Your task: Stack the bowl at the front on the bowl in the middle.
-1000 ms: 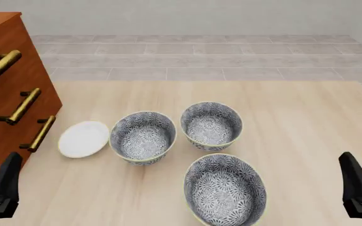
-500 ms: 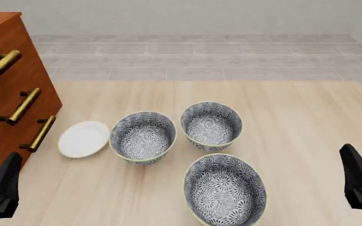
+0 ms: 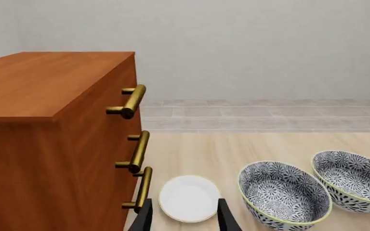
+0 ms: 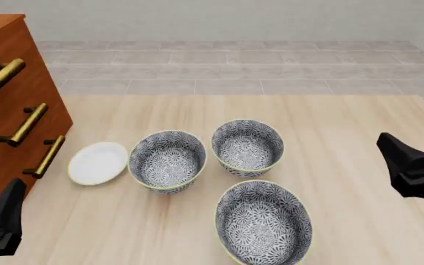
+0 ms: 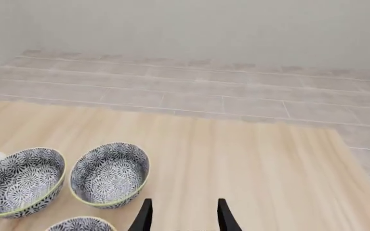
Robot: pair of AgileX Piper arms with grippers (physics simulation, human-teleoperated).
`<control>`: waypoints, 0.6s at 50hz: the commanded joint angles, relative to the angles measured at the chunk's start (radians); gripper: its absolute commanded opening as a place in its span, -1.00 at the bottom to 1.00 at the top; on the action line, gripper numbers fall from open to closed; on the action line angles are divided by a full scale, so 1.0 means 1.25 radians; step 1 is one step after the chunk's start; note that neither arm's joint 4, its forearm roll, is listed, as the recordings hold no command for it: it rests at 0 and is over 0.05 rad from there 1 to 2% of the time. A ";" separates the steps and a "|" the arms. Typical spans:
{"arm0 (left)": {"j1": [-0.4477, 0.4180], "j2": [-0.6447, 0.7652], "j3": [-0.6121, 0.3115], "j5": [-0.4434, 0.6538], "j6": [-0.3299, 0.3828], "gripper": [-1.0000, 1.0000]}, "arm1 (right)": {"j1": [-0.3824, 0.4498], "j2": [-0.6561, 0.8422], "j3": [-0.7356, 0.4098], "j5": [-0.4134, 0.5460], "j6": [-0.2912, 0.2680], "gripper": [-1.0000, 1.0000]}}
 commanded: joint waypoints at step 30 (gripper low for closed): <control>0.000 0.000 0.000 0.000 0.000 1.00 | 0.145 0.471 -0.413 0.274 -0.086 1.00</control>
